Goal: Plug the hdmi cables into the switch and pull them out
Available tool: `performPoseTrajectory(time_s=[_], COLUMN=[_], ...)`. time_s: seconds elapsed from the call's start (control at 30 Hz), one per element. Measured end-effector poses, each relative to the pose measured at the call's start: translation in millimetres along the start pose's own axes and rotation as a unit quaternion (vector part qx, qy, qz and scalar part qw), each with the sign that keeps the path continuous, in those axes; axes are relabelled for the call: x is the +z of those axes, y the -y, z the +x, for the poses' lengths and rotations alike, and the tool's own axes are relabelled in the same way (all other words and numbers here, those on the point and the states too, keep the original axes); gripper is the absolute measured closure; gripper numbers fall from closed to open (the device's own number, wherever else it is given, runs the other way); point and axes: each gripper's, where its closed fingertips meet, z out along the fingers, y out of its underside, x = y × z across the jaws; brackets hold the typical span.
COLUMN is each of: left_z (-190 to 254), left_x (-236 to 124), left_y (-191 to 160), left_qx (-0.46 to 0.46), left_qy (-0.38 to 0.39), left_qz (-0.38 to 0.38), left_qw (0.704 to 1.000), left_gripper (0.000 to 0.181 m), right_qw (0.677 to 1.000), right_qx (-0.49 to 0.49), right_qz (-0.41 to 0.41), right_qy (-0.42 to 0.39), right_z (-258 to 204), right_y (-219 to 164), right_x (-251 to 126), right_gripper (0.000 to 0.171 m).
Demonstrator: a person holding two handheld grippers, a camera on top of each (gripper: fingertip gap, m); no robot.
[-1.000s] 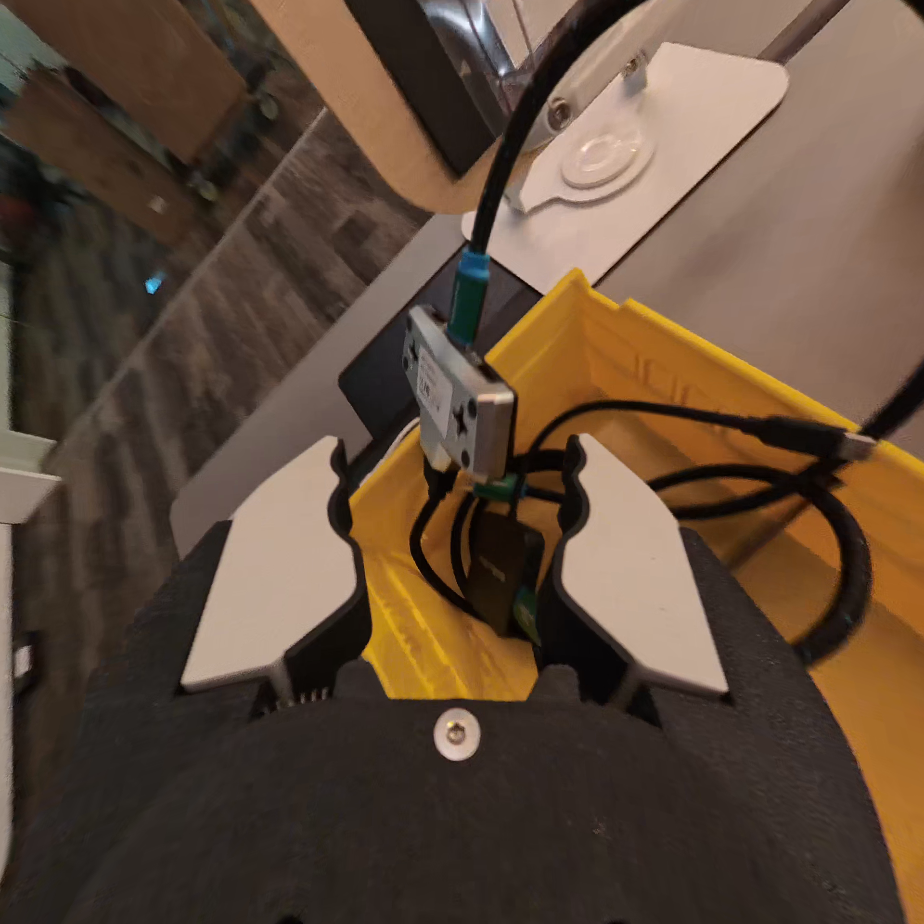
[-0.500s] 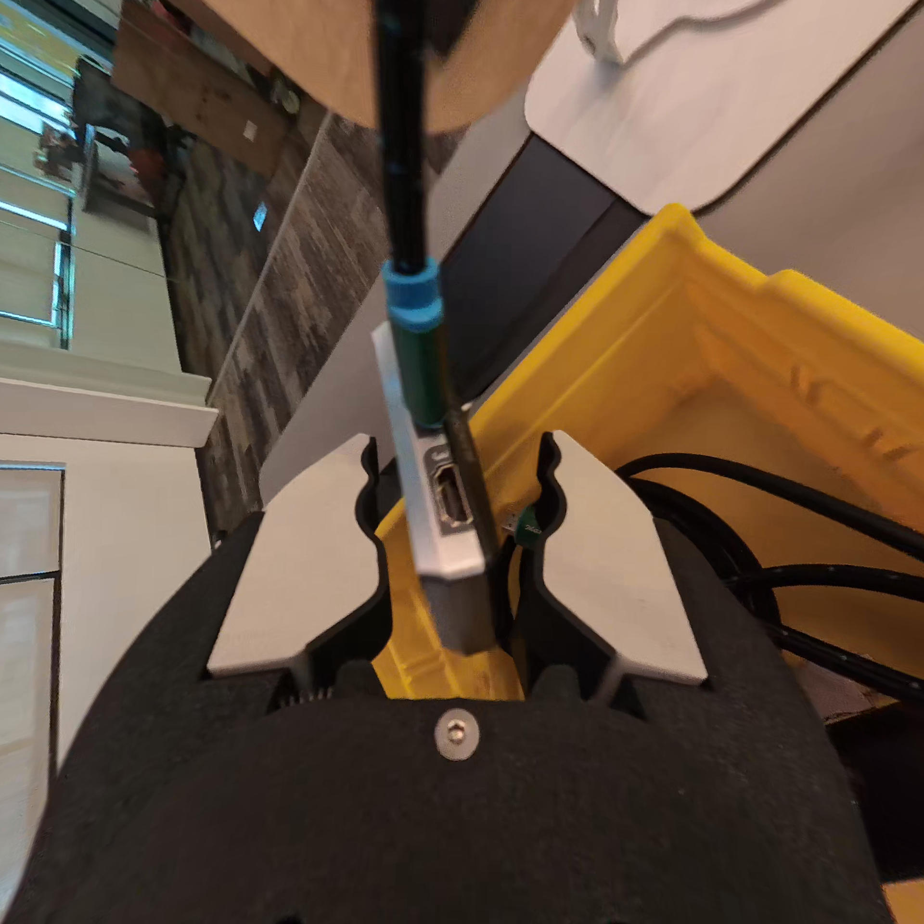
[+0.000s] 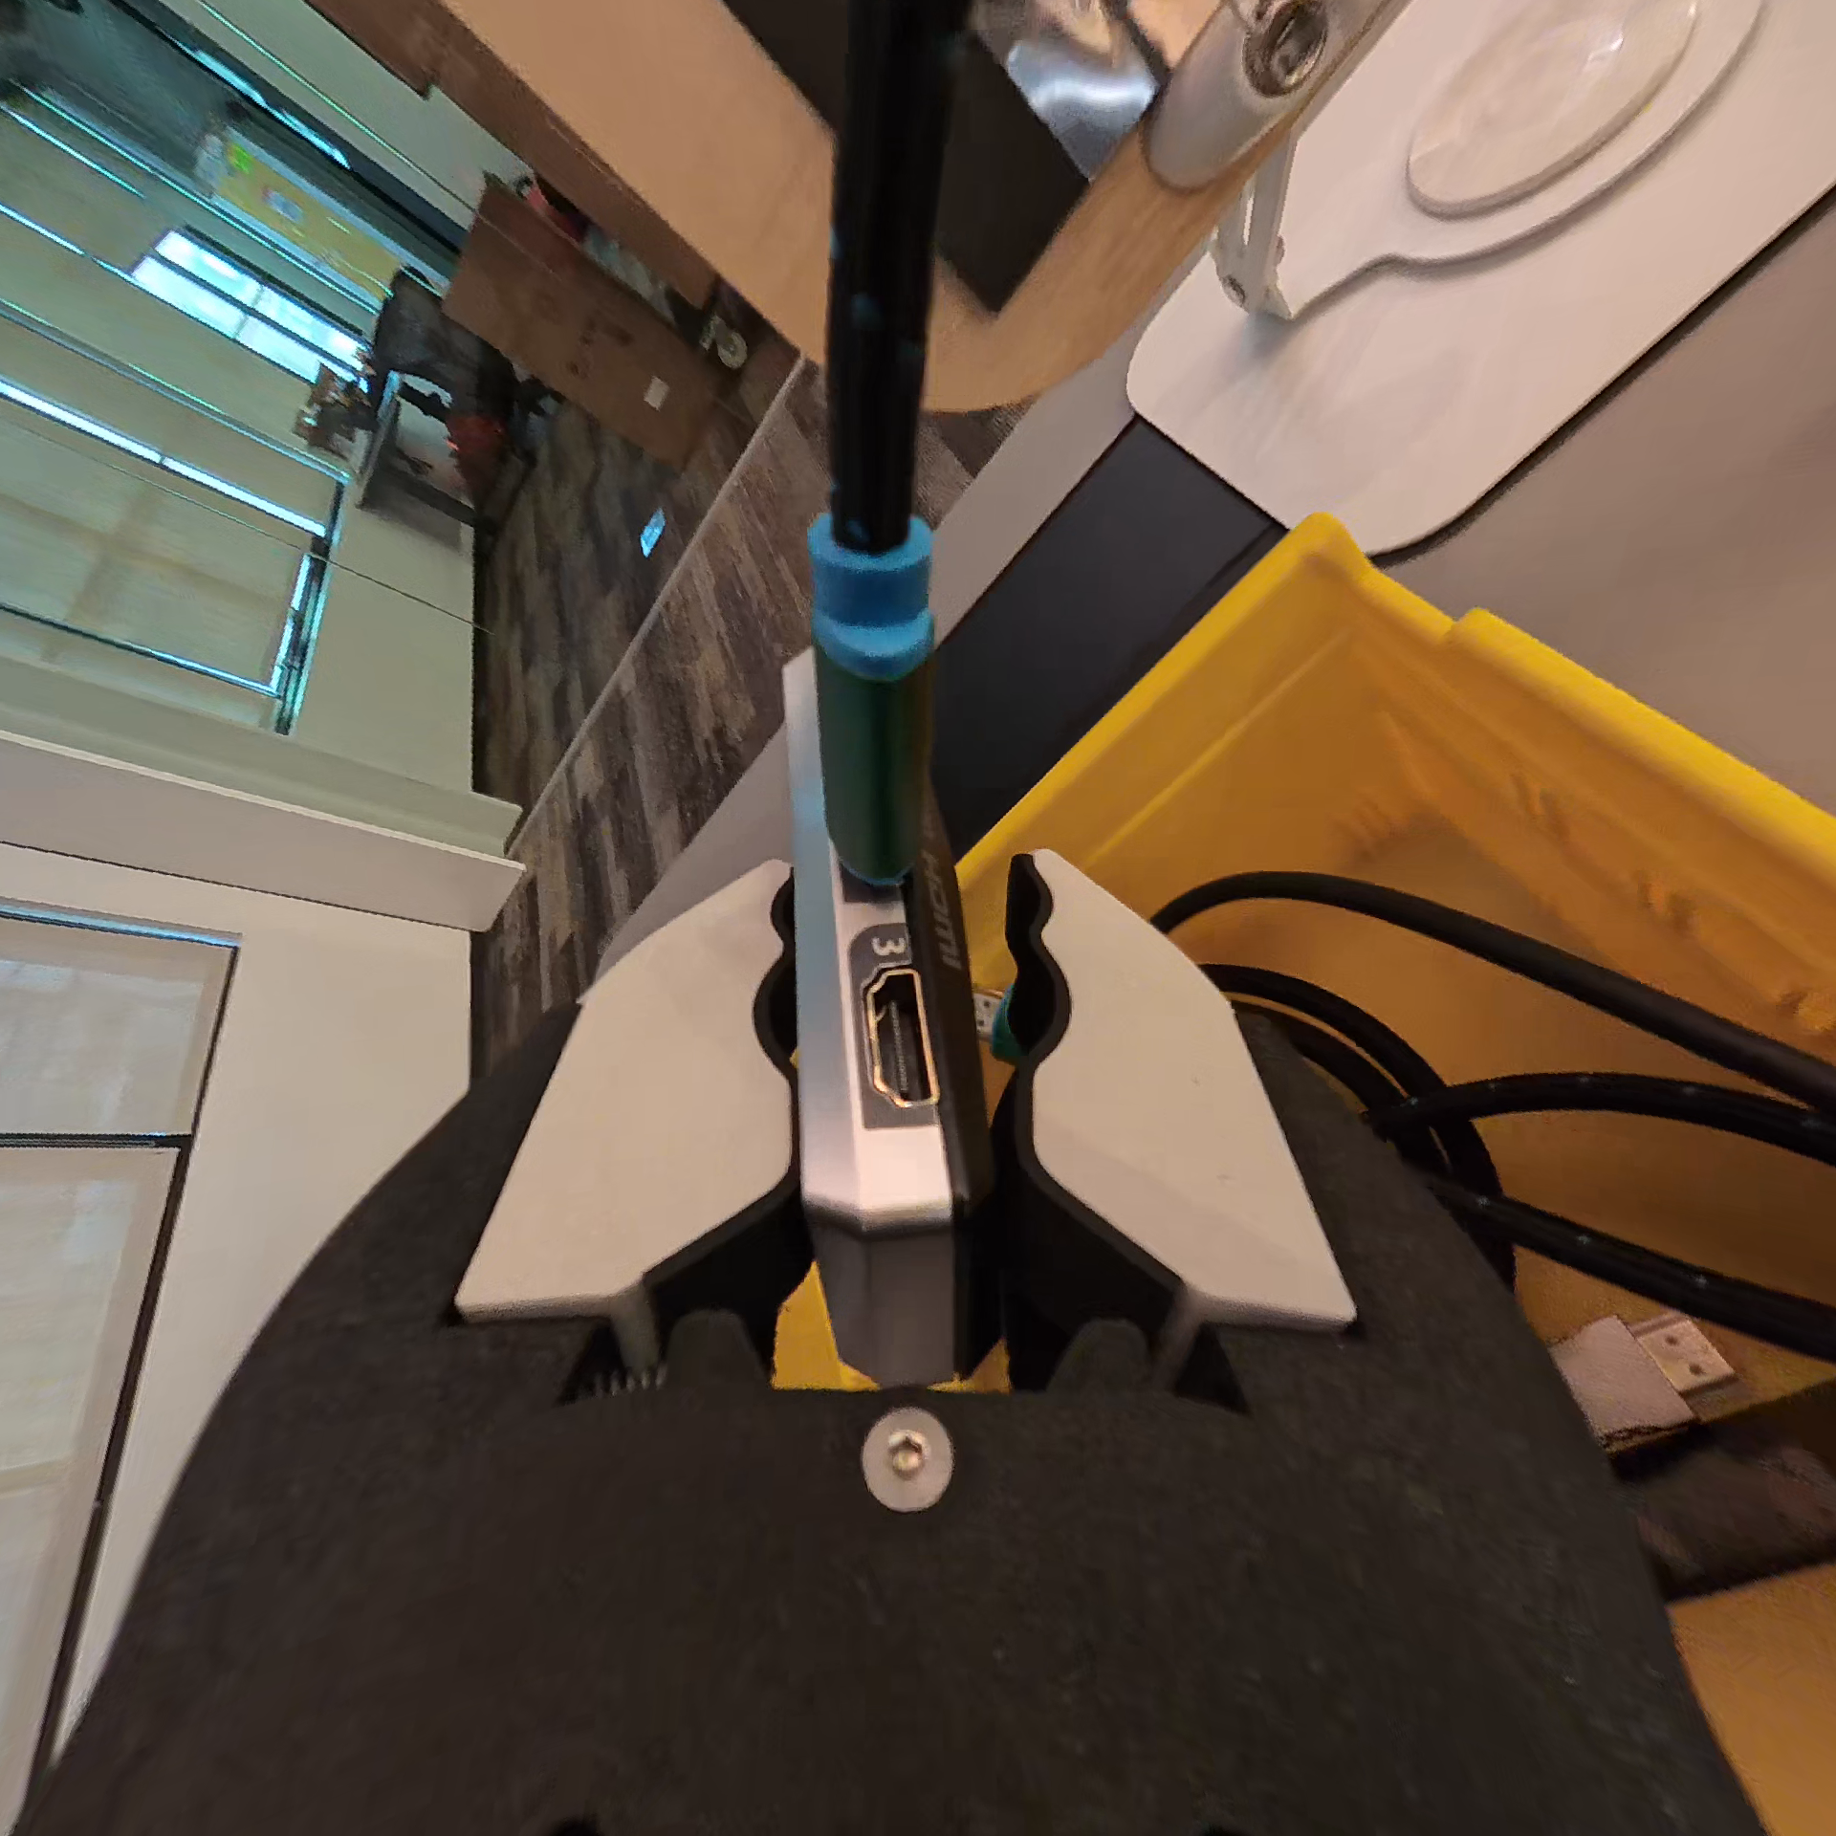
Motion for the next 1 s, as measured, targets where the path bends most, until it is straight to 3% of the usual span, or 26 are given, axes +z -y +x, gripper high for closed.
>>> performPoseTrajectory(time_s=[0.5,1.0], left_z=[-20.3,-122.6], left_x=[-34.3,-111.4], left_y=[22.7,99.4], left_qx=[0.020,-0.022], left_qy=[0.045,0.081], left_qz=[0.066,0.136], left_qw=[0.997,0.987], left_gripper=[0.142,0.144], right_qw=[1.000,0.999], right_qx=[-0.010,-0.012], right_qz=[-0.010,-0.020], right_qy=[0.011,0.023], right_z=[-9.8,-11.6], right_y=[-2.4,-8.5], right_x=[2.6,1.6], right_gripper=[0.134,0.139])
